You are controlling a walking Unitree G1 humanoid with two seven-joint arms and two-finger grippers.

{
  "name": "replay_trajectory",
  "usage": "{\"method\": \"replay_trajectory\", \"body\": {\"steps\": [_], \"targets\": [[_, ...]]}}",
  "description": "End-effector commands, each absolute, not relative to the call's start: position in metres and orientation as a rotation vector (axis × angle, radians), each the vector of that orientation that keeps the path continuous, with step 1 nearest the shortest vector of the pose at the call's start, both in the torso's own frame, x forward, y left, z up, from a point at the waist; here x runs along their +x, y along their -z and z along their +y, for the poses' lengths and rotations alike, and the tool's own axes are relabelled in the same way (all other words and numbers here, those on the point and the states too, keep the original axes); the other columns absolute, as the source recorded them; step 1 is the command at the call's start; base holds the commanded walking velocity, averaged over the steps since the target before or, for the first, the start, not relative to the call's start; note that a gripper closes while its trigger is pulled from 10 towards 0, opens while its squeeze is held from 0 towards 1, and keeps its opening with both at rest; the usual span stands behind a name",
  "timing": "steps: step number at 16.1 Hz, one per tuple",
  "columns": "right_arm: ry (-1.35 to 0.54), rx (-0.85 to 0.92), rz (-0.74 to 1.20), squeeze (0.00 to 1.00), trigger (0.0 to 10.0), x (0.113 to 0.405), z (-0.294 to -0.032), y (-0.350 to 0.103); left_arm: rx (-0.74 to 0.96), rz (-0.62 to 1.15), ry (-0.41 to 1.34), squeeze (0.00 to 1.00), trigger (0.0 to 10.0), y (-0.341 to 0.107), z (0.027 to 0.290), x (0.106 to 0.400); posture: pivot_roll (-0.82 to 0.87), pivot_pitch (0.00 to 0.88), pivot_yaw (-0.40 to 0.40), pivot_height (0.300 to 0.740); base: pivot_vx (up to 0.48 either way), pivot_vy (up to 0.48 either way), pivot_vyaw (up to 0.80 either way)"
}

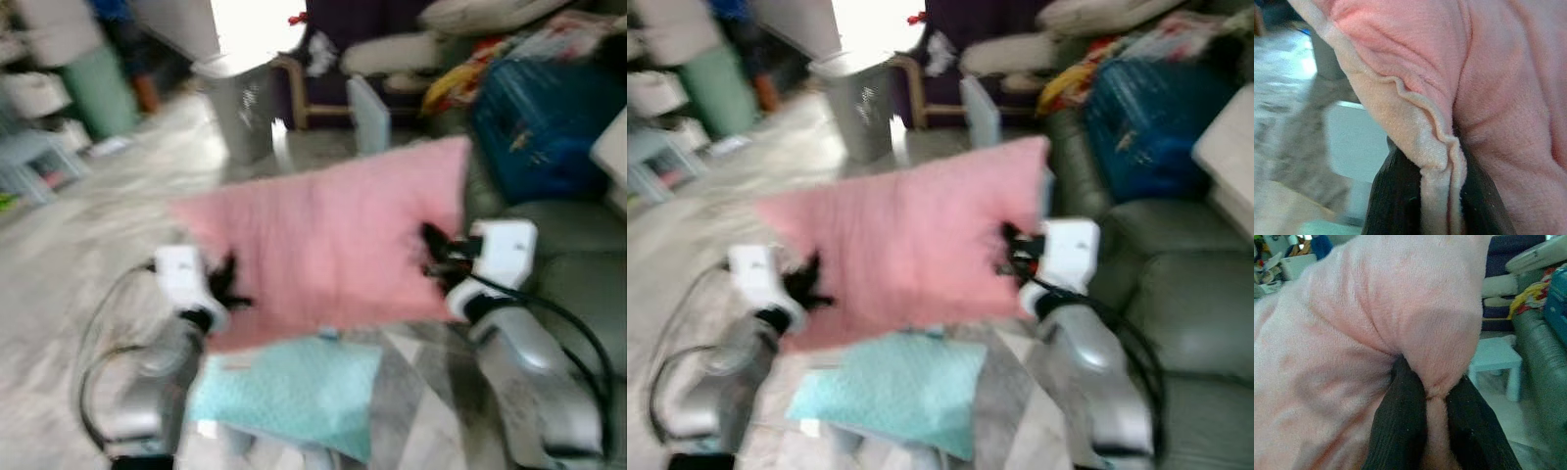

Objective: Move the pillow to the sofa

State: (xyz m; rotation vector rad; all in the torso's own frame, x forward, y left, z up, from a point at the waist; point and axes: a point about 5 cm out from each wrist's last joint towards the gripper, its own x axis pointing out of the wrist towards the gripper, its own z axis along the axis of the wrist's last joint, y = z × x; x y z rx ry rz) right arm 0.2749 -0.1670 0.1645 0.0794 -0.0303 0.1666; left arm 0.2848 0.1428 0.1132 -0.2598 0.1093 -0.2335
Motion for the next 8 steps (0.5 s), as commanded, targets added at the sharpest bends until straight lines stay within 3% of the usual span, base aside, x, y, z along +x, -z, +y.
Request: {"method": "replay_trajectory", "body": {"steps": [1,8], "targets": [[-0.188,0.083,-0.078,0.00,10.0,0.2757,-0.1615,-0.1754,-0.243,0.093,0.214,0.00,10.0,-0.1183,0.1520,0.2858,-0.18,0.000,0.056,0.740,0.000,0.000,0.00],[-0.191,0.082,-0.073,0.00,10.0,0.2755,-0.1613,-0.1751,-0.270,0.104,0.183,0.00,10.0,-0.1161,0.1542,0.2854,-0.19,0.000,0.051,0.740,0.000,0.000,0.00]]}}
